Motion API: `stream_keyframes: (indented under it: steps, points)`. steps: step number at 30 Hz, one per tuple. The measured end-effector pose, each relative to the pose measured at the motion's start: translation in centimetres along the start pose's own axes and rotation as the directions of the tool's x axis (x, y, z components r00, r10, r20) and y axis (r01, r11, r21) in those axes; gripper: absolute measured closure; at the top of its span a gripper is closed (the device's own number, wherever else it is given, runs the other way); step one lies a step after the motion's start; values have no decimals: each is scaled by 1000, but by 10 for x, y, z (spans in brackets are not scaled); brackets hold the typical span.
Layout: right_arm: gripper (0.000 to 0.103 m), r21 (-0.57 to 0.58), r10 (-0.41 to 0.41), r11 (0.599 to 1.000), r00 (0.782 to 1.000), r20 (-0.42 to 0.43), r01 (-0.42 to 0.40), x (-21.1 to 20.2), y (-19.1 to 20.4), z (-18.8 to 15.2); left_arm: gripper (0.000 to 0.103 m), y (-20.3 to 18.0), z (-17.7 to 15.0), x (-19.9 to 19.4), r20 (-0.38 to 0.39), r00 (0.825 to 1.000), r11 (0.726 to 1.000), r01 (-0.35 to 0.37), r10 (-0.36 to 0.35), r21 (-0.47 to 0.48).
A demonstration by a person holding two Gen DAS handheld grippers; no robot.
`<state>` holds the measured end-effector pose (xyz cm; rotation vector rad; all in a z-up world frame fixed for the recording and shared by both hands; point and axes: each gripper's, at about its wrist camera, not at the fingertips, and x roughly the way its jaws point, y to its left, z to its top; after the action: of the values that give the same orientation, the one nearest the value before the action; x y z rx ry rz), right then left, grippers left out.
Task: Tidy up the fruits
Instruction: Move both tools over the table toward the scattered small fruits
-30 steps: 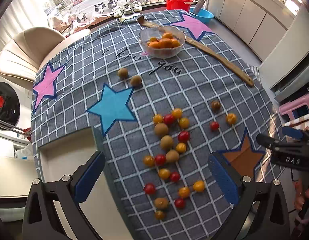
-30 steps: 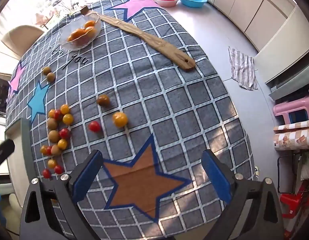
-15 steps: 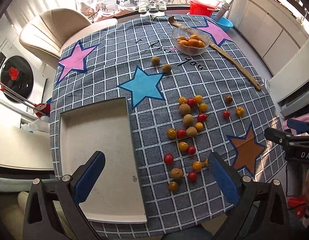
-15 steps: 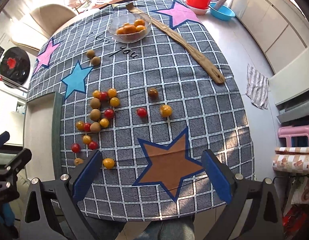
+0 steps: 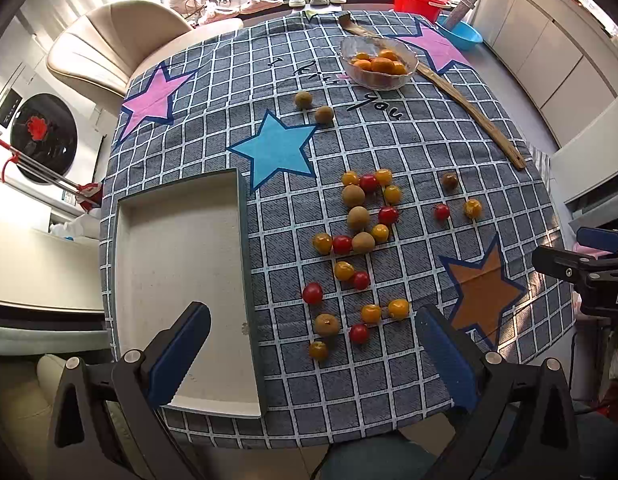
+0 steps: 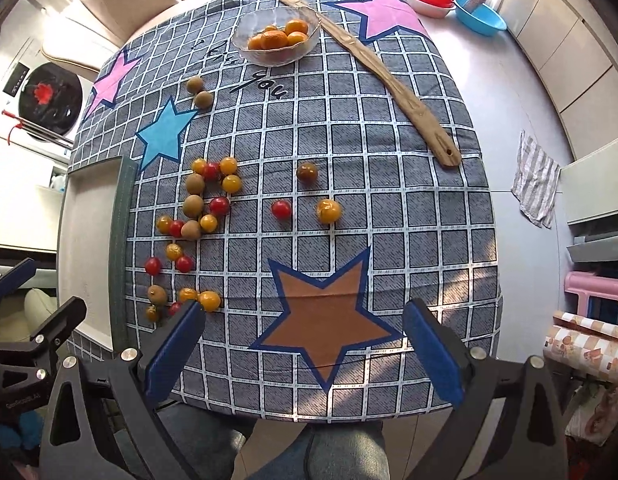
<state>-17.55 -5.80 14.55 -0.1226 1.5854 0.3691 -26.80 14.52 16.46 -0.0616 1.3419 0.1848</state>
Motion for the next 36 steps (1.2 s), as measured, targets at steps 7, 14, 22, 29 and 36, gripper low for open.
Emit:
stream_keyframes:
  steps: [7, 14, 22, 29, 36]
  points:
    - [3, 9, -12, 1000, 1000, 5, 12, 1, 0, 1, 0, 9, 0, 1, 0, 1000, 1000, 4, -4, -25]
    - [3, 50, -44, 998, 999, 17, 43, 2, -1, -3, 0, 17, 2, 6, -5, 999, 999, 36, -36, -10]
    - [3, 175, -100, 980, 994, 44, 91, 5, -6, -13, 0, 44, 2, 18, 19, 1000, 999, 22, -23, 43]
    - [3, 307, -109, 946, 994, 9, 101, 25, -5, -29, 0, 57, 13, 44, -16, 999, 992, 53, -51, 110]
    - [3, 342, -109, 934, 994, -2, 103, 35, -5, -39, 0, 39, 47, 73, -25, 997, 990, 74, -72, 121]
